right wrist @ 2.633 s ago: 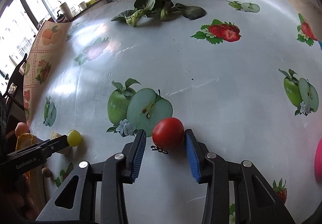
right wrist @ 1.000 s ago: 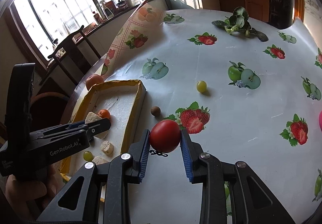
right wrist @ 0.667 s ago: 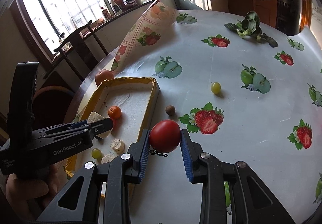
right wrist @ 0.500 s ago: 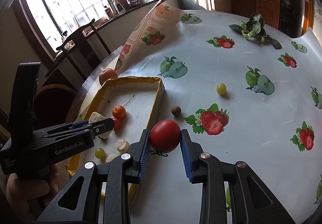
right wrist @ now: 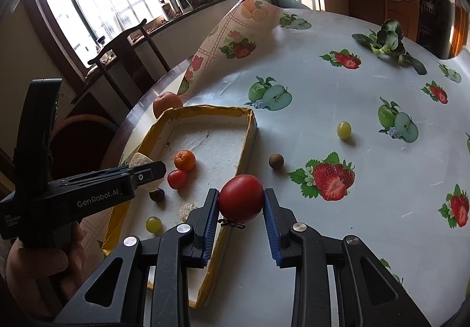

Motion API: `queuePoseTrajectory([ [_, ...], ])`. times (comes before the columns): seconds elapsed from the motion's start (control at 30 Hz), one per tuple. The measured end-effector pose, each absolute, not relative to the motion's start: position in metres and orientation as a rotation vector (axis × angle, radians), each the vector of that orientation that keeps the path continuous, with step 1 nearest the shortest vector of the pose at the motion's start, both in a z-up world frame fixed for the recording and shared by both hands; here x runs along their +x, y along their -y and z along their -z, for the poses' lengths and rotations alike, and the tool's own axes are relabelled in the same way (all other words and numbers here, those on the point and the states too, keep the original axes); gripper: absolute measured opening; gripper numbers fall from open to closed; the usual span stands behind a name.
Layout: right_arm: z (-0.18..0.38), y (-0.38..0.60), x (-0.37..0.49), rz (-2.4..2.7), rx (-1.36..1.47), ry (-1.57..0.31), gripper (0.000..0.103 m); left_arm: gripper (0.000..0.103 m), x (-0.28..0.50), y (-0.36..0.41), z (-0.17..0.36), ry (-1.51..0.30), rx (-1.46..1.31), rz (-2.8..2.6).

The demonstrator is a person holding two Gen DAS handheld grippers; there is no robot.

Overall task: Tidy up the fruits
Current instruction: 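Carry the slice in the left tool into the tray while the right tool carries the tomato, then open the left tool to release the slice while the right tool releases the tomato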

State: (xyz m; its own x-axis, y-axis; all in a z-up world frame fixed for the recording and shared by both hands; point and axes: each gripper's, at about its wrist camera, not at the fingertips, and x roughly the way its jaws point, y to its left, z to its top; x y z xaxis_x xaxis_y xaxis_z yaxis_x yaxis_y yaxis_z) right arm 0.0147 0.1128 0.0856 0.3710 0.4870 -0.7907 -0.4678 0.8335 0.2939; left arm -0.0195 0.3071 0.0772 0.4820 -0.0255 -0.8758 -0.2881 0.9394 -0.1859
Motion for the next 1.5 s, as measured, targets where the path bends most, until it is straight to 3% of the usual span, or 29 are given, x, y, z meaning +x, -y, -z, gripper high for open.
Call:
queuePoseTrajectory([
  [0.53,-0.076,-0.171,0.052,-0.685,-0.006,-1.035,0.03,0.034,0.028,-0.38,-0.071,-1.049,-0.452,-0.23],
  [1.1,0.006,-0.231,0.047,-0.751,-0.175,-1.188,0.031,0.034,0.053,-0.367,-0.007,-1.177,-0.385,-0.249],
  [1.3,0.004,-0.233,0.044,-0.762,-0.218,-1.186,0.033,0.037,0.051,-0.365,-0.01,-1.179,-0.366,-0.263],
  [1.37,-0.001,-0.229,0.043,-0.765,-0.198,-1.176,0.043,0.039,0.047,-0.363,-0.016,-1.166,-0.358,-0.265],
  [1.43,-0.008,-0.224,0.04,-0.76,-0.193,-1.158,0.051,0.054,0.044,-0.362,-0.023,-1.149,-0.356,-0.274],
  [1.5,-0.014,-0.219,0.037,-0.758,-0.184,-1.151,0.051,0.056,0.038,-0.361,-0.032,-1.127,-0.355,-0.275],
])
